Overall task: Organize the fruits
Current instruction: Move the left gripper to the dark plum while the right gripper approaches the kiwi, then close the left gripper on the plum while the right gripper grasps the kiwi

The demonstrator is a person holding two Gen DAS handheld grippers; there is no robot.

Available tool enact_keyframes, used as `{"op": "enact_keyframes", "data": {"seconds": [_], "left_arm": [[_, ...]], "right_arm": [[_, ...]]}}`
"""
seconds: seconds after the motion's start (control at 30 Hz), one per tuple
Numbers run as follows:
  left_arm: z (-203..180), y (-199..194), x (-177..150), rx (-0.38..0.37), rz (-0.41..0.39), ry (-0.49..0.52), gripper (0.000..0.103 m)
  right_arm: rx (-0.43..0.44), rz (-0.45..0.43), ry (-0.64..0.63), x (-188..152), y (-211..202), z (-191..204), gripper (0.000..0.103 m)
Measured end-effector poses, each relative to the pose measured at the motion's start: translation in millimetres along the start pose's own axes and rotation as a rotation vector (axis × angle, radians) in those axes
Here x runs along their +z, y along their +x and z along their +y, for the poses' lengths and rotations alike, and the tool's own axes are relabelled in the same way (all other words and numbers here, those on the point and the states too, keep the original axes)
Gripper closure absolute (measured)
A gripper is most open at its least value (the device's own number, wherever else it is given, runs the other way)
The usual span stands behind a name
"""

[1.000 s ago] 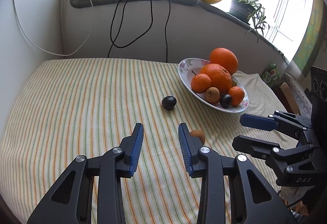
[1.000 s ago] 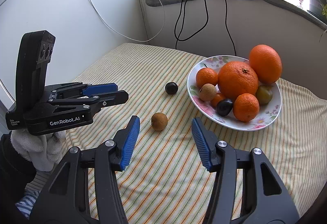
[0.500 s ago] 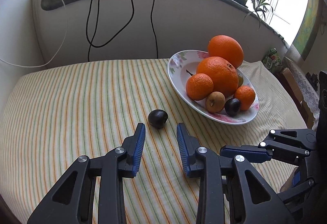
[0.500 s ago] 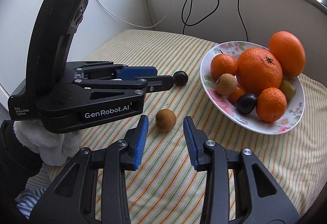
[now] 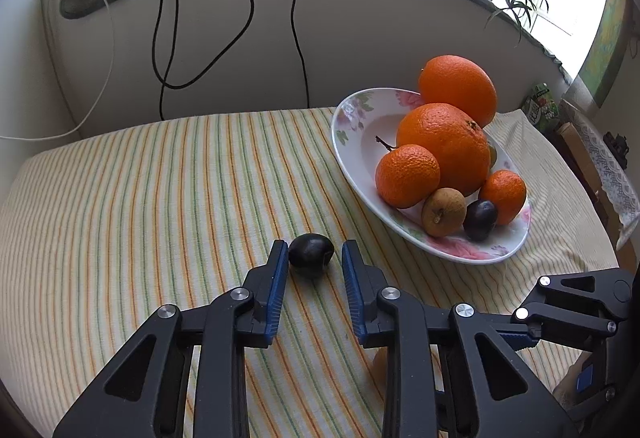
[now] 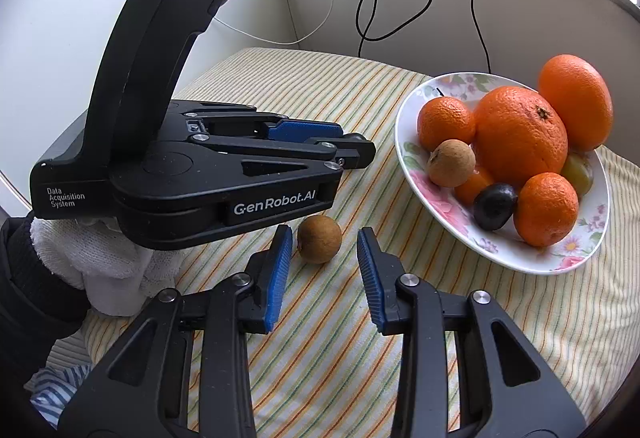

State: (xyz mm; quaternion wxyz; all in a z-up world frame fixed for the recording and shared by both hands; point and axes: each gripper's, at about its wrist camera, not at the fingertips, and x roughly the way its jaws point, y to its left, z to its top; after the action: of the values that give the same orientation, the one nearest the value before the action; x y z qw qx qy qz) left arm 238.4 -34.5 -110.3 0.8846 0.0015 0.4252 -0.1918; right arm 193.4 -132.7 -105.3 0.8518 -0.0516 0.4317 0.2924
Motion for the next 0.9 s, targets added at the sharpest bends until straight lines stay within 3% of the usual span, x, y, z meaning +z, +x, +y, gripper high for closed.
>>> {"op": "enact_keyframes", "data": {"seconds": [0.23,0.33,0.5,0.9], "left_arm": [[4,2,-2,-0.002,0.013,-0.01,0.077],[3,3,-1,-0.002,0.012,-0.004,0.08],[5,2,-1,-0.006,0.006,-0.013,0.081],[1,-14,-2,0.008,-0.03,-0.015,0.082]], "right_arm": [[-0.013,0.017,-0.01,1,7,4,0.07],[-0.013,0.025,-0.017,3,10,8,0.076],[-0.03,0.02,-0.029,4,12,14,0.077],[-0.023,-0.024,-0.005,-6,-12,8,0.078]]}}
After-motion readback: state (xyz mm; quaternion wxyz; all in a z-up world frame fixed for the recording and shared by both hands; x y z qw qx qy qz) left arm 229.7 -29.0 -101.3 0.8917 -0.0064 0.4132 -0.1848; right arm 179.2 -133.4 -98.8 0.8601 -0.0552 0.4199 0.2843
